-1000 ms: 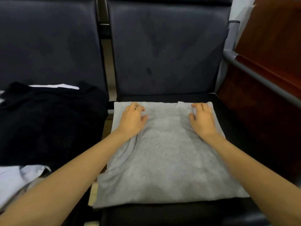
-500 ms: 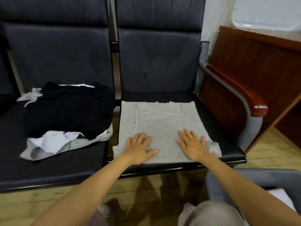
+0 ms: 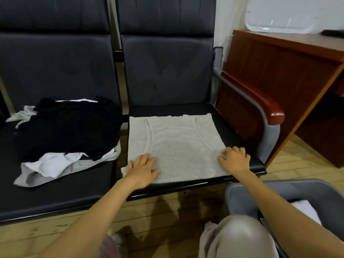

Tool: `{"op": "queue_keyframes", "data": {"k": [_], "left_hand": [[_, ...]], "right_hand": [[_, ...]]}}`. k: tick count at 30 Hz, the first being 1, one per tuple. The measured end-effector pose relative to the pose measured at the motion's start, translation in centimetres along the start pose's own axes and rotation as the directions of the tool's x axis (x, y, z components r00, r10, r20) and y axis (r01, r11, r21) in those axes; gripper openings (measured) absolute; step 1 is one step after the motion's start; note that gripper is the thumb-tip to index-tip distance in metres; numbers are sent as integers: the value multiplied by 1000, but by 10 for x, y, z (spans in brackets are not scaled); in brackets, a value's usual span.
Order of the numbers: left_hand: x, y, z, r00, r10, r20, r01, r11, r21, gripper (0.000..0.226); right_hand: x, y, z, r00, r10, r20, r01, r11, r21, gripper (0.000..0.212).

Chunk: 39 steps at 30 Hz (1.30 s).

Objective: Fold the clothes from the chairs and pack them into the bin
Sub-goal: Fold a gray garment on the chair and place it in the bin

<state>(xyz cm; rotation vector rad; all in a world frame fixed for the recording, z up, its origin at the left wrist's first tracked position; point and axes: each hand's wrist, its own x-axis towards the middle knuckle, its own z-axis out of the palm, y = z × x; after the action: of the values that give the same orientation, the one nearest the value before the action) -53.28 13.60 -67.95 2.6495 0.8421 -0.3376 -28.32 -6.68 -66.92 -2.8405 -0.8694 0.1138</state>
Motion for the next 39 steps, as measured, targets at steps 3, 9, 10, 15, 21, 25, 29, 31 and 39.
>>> {"op": "queue_keyframes", "data": {"k": [3, 9, 10, 15, 21, 25, 29, 31, 39], "left_hand": [[4, 5, -4, 1000, -16, -22, 16, 1000, 20, 59], [6, 7, -6, 999, -36, -23, 37, 999, 22, 60], [6, 7, -6, 999, -37, -27, 37, 999, 10, 60], [5, 4, -4, 994, -39, -98, 34, 998, -59, 62], [1, -6, -11, 992, -18, -126, -14, 970, -241, 46], [-7, -27, -24, 985, -111, -132, 50, 918, -394, 57], [-16, -45, -29, 959, -281, -37, 225, 833, -506, 71], [-17, -53, -29, 947, -321, 25, 275, 768, -578, 62], [0, -64, -34, 946, -300, 124, 305, 692, -654, 24]], "right_hand": [[4, 3, -5, 998, -24, 64, 27, 999, -43, 34], [3, 4, -8, 957, -255, -140, 233, 960, -154, 13], [1, 6, -7, 960, -227, -165, 194, 962, -193, 20], [0, 6, 1, 914, -334, -228, 302, 939, -166, 36], [-6, -26, 4, 918, -396, -7, 388, 901, -193, 26], [1, -75, 7, 869, -494, -5, 494, 868, 56, 25], [16, -151, 24, 794, -603, 80, 573, 785, 233, 31], [29, -192, 30, 773, -626, 103, 582, 764, 280, 33], [94, -322, 61, 766, -599, 233, 558, 800, 222, 48]]}}
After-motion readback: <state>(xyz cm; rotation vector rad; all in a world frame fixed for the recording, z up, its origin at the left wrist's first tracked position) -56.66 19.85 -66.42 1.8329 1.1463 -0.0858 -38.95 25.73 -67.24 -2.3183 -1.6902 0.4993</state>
